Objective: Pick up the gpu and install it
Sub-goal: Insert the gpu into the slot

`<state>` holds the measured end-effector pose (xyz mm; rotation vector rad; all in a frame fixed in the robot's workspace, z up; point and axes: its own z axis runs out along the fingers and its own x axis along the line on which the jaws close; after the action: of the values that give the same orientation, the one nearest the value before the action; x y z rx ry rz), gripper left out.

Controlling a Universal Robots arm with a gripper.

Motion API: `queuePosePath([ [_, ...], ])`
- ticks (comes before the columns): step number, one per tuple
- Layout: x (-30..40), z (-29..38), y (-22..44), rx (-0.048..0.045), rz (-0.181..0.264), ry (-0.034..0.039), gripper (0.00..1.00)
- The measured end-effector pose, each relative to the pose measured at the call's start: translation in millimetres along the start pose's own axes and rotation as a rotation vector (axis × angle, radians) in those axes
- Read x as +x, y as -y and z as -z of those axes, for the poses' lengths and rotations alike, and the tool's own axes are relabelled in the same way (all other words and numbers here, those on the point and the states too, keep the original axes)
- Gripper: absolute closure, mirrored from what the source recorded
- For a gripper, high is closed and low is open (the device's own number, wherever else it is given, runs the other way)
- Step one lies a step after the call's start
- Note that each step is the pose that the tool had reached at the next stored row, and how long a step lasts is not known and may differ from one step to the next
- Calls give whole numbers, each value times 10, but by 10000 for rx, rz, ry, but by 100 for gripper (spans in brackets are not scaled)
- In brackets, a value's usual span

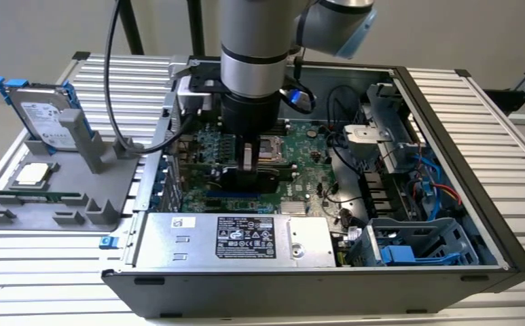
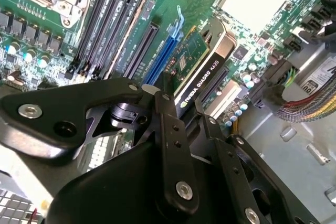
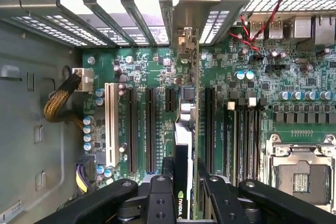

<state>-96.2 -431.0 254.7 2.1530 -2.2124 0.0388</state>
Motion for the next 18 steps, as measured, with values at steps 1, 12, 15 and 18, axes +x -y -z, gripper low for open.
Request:
queuePosePath([
  [1, -1, -6, -6, 1, 0, 1, 100],
  [12, -19, -33, -14, 1, -1, 5, 100],
  [15, -18, -32, -20, 1, 0, 1, 100],
  [18, -18, -32, -22, 1, 0, 0, 100],
])
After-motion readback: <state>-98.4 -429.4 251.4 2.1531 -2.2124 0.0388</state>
